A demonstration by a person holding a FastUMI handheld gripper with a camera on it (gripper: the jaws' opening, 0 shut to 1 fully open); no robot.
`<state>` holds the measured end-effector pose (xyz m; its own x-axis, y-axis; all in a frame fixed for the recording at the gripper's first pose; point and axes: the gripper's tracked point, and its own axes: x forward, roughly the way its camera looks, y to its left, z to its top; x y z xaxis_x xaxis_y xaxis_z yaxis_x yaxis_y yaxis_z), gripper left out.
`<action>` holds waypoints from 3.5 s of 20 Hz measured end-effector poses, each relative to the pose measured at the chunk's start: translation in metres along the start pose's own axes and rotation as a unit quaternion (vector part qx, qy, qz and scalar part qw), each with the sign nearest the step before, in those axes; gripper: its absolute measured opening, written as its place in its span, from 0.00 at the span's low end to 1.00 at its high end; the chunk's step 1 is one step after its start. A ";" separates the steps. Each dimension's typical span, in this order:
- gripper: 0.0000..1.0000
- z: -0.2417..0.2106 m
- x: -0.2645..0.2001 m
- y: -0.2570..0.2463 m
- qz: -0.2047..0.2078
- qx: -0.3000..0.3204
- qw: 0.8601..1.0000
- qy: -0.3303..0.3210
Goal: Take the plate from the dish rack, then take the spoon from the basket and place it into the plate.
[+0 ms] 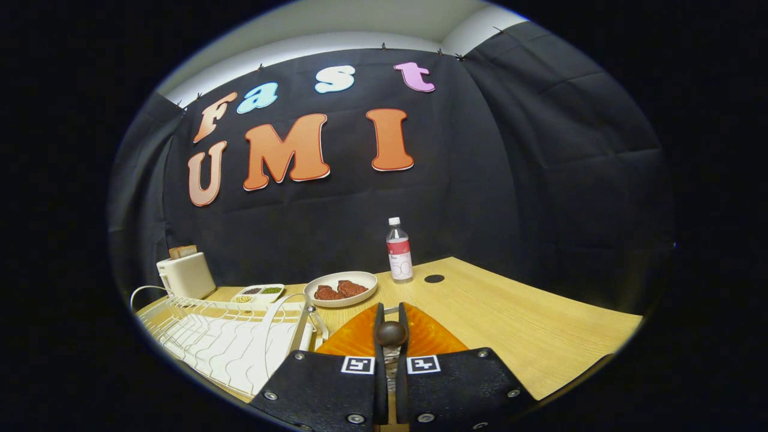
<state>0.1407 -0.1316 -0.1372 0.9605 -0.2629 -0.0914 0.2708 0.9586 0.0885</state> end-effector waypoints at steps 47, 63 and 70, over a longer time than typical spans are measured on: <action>0.05 -0.065 -0.243 0.255 0.220 0.002 0.974 0.059; 0.61 -0.098 -0.242 0.238 0.203 -0.027 0.971 0.127; 0.95 -0.075 -0.240 0.210 0.187 -0.024 0.975 0.121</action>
<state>-0.0380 0.1413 -0.1712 0.9468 0.1339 -0.2927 -0.1045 0.9880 0.1138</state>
